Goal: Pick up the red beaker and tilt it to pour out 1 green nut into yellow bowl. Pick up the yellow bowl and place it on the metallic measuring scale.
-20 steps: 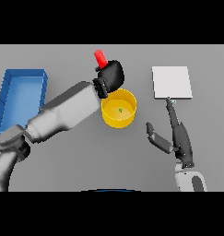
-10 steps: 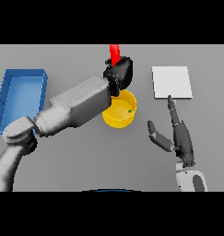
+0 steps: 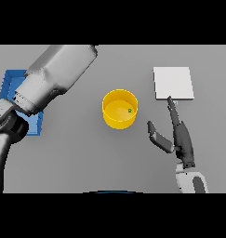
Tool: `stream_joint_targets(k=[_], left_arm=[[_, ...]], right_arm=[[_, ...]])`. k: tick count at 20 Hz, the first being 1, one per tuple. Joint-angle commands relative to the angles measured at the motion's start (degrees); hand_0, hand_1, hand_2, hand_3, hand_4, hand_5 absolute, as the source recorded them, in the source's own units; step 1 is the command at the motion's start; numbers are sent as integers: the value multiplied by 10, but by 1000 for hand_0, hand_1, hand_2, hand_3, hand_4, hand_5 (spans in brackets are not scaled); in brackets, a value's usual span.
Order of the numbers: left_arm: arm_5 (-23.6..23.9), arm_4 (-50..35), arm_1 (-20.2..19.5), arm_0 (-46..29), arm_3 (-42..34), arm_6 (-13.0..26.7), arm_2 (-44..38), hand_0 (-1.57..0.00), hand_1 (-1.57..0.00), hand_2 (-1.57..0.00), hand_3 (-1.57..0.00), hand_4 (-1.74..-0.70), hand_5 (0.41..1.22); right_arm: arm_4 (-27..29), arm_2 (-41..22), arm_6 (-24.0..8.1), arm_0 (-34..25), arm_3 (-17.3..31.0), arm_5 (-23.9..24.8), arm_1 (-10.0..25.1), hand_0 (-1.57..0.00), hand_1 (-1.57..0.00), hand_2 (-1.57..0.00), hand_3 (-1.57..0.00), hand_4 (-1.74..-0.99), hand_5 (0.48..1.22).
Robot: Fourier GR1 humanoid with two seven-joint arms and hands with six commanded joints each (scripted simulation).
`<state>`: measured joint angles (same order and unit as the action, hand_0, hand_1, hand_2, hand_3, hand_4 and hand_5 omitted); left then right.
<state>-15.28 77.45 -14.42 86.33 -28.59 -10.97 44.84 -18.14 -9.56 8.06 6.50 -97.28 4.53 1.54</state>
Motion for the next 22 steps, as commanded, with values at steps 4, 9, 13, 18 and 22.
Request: stream_joint_targets(k=[4, 9, 13, 18, 22], left_arm=[[-17, -92, -38, 23, 51, 66, -133, -1571, -1571, -1571, -1427, -1735, 1221], [32, -206, -120, -15, 81, 139, -281, -1571, -1571, -1571, -1453, -1739, 1221], [87, -284, -168, -100, 65, 201, -365, -1571, -1571, -1571, -1412, -1740, 1221], [140, -394, -185, -226, -7, 262, -462, -1571, -1571, -1571, -1459, -1741, 1221], [161, -460, -169, -325, -114, 320, -504, -1571, -1571, -1571, -1476, -1741, 1221]], right_arm=[[-5, -1, 7, -10, 4, 5, -2, 1, 1, 1, 1, -990, 672], [17, 0, 15, -7, 7, -2, -11, 1, 1, 1, 1, -1002, 666], [12, -2, 12, -9, 11, -6, -3, 1, 1, 1, 1, -1034, 655], [0, -4, 1, -15, 13, 0, -1, 1, 1, 1, 1, -1048, 652], [-19, -6, -10, -21, 12, 11, 2, 1, 1, 1, 1, -1054, 648]])
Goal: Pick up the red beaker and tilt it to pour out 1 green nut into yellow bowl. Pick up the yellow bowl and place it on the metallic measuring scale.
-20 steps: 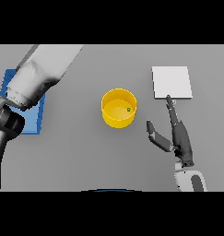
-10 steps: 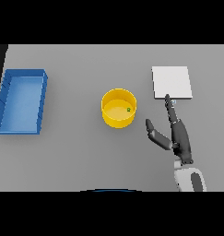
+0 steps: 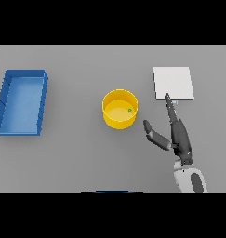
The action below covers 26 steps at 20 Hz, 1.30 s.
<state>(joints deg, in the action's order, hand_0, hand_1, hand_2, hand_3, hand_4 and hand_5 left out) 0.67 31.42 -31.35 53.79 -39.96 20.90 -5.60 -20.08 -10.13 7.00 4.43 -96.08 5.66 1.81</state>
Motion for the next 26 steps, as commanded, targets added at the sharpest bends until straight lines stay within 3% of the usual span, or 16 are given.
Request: stream_joint_targets(k=[1, 4, 11, 15, 18, 19, 22, 24, 26], left_arm=[[7, -8, 5, -24, -30, 15, -4, -1571, -1571, -1571, -1479, -1741, 1221], [21, -32, 26, -104, -123, 70, -12, -1571, -1571, -1571, -1450, -1741, 1221], [58, -56, 72, -214, -230, 74, -25, -1571, -1571, -1571, -1512, -1741, 1221], [68, -63, 94, -249, -264, 96, -29, -1571, -1571, -1571, -1547, -1741, 1123], [64, -49, 92, -268, -283, 100, -19, -1571, -1571, -1571, -1559, -1713, 991], [62, -46, 91, -280, -289, 93, -15, -1571, -1571, -1571, -1561, -1645, 941], [51, -40, 88, -303, -312, 98, -6, -1571, -1543, -1501, -1470, -1275, 810], [35, -46, 85, -314, -333, 99, -3, -1393, -1215, -1209, -1136, -1068, 749], [24, -49, 85, -320, -344, 114, 0, -965, -796, -816, -768, -958, 696]], right_arm=[[-2, -1, 3, 0, 2, -1, 1, 1, 1, 1, 1, -1046, 649], [11, 5, 11, 3, 1, -9, 7, 1, 1, 1, 1, -1026, 648], [15, 1, 17, 9, 1, -11, 0, 1, 1, 1, 1, -1004, 648], [22, 6, 31, 7, 14, -12, 0, 1, 1, 1, 1, -1010, 650], [15, 4, 20, 9, 5, -9, 2, 1, 1, 1, 1, -1017, 638], [12, 3, 18, 7, 3, -6, 1, 1, 1, 1, 1, -1021, 636], [9, 1, 21, 14, -2, -5, 0, 1, 1, 1, 1, -1012, 634], [16, 2, 32, 18, 2, -9, 1, 1, 1, 1, 1, -1007, 635], [17, 2, 33, 21, 3, -11, 2, 1, 1, 1, 1, -1004, 635]])
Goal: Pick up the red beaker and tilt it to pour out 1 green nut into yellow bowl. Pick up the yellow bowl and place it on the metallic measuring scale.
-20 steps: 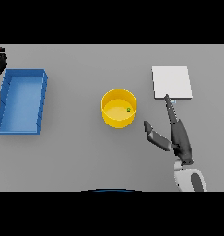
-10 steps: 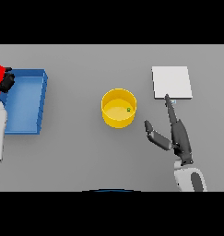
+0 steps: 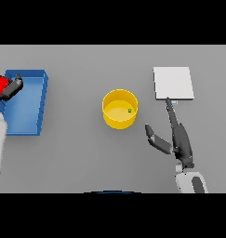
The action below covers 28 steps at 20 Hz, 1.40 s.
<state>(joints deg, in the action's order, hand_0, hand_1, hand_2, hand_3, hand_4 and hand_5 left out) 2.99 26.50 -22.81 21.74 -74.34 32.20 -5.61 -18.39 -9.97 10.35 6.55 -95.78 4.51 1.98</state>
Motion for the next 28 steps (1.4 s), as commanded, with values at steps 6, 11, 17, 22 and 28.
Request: stream_joint_targets(k=[6, 11, 17, 22, 28], left_arm=[[-26, 14, -11, 11, 43, -27, 21, -252, -208, -213, -201, -810, 657], [-16, 13, -14, 12, 48, -68, 19, -82, -67, -69, -65, -773, 655], [-13, 12, -11, 22, 52, -73, 20, -21, -17, -17, -16, -740, 668], [-14, 14, -15, 14, 44, -69, 20, -6, -5, -5, -5, -737, 689], [-29, 10, -21, 8, 25, -58, 22, -1, -1, -1, 0, -745, 704]], right_arm=[[5, 8, -7, -8, -9, 0, 7, 1, 1, 1, 1, -1012, 639], [-17, -9, -29, -20, -8, -23, 27, 1, 1, 1, 1, -1014, 666], [-123, -68, -69, -145, 25, -124, 147, 1, 1, 1, 1, -1122, 674], [-197, -130, -47, -245, 82, -183, 195, 1, 1, 1, 1, -1207, 674], [-286, -217, 0, -351, 148, -242, 235, 1, 1, 1, 1, -1218, 707]])
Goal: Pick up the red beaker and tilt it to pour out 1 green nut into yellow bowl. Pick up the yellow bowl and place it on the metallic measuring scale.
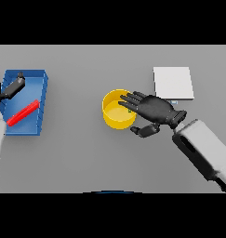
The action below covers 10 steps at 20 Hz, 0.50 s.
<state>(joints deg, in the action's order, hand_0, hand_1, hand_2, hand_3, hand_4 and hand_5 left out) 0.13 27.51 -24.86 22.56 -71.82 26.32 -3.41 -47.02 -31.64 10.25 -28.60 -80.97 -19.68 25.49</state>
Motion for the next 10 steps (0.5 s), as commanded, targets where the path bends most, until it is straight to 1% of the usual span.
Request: stream_joint_targets(k=[1, 2, 4, 7, 9, 10], left_arm=[[0, 1, 0, -5, -3, 2, 1, 0, 0, 0, 0, -745, 704], [1, 1, 0, 1, -1, 8, -1, 0, 0, 0, 0, -746, 706], [2, 0, 0, 2, 2, 4, -2, 0, 0, 0, 0, -746, 704], [3, 1, -2, -2, 4, -1, -2, 1, 1, 1, 1, -741, 698], [4, 1, -4, -1, 4, -7, -3, 1, 1, 1, 1, -739, 699], [4, 2, -3, -6, 3, -8, -1, 1, 1, 1, 1, -741, 699]], right_arm=[[-7, -9, 1, -14, 17, -4, -6, 1, 1, 1, 1, -1215, 711], [-12, -18, 1, -24, 27, -11, -12, 1, 1, 1, 1, -1213, 714], [-20, -36, 15, -39, 55, -24, -16, 1, 1, 1, 1, -1218, 720], [-25, -53, 10, -64, 86, -41, -40, 1, 1, 1, 1, -1231, 725], [-32, -62, 8, -87, 108, -51, -47, 1, 1, 1, 1, -1245, 730], [-35, -68, 9, -88, 112, -53, -49, 1, 1, 1, 1, -1250, 733]])
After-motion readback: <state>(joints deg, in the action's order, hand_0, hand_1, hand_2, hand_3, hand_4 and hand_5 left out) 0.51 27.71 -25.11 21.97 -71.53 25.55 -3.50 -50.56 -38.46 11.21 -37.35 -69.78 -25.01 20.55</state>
